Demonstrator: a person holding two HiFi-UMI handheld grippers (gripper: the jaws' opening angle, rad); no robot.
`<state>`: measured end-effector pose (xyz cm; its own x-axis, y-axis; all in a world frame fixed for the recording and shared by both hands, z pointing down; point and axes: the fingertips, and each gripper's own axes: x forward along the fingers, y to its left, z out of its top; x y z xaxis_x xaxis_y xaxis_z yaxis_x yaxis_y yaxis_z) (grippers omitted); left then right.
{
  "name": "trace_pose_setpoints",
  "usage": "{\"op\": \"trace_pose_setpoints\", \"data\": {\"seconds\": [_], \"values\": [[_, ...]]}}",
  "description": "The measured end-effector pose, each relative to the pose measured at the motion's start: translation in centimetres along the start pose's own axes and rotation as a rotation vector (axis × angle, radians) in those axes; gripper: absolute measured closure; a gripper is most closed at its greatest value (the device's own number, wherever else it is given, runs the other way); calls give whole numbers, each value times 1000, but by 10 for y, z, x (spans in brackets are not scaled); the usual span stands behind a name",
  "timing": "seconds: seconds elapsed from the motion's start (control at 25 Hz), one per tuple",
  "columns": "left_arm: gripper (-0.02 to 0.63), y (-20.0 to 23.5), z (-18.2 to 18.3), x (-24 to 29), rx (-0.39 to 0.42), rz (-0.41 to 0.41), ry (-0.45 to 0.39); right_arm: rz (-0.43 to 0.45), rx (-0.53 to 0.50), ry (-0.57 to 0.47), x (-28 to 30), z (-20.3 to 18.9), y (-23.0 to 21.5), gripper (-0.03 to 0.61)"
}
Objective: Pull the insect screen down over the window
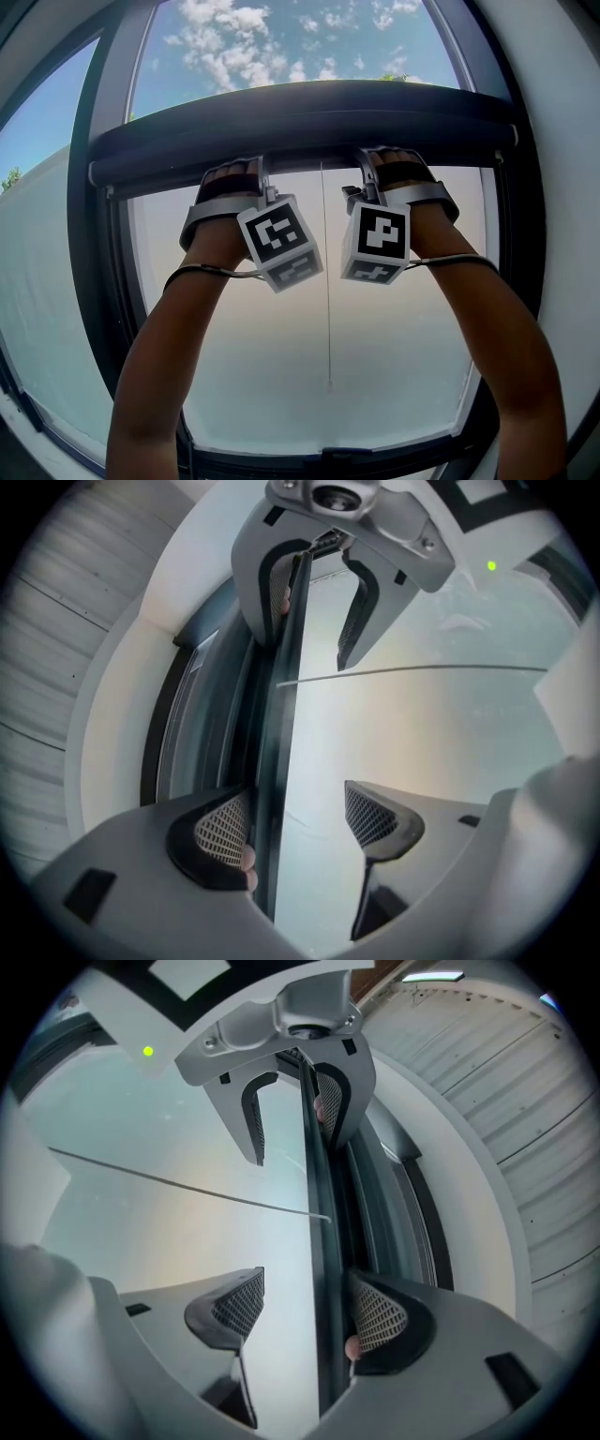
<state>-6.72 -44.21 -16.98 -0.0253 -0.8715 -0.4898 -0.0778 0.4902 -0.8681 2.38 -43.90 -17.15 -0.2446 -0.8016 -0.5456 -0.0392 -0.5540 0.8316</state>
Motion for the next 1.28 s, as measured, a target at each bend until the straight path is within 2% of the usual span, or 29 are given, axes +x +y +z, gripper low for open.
{"op": "trace_pose_setpoints", "data": {"seconds": [0.36,0.52,0.8,1.0,1.28], "values": [[321,-1,1,-5,-17,-97,-6,60,-29,37,1,-2,4,316],[321,-2,1,-6,11,-118,1,136,-9,6,-3,-1,7,316],[321,-9,-2,-12,64,-118,1,212,-34,18,-11,0,11,316],[321,-21,-1,-17,46,-195,8,254,-62,22,-19,-1,23,316],[321,-44,-3,-34,25,-239,-30,297,-42,22,-36,4,44,316]]}}
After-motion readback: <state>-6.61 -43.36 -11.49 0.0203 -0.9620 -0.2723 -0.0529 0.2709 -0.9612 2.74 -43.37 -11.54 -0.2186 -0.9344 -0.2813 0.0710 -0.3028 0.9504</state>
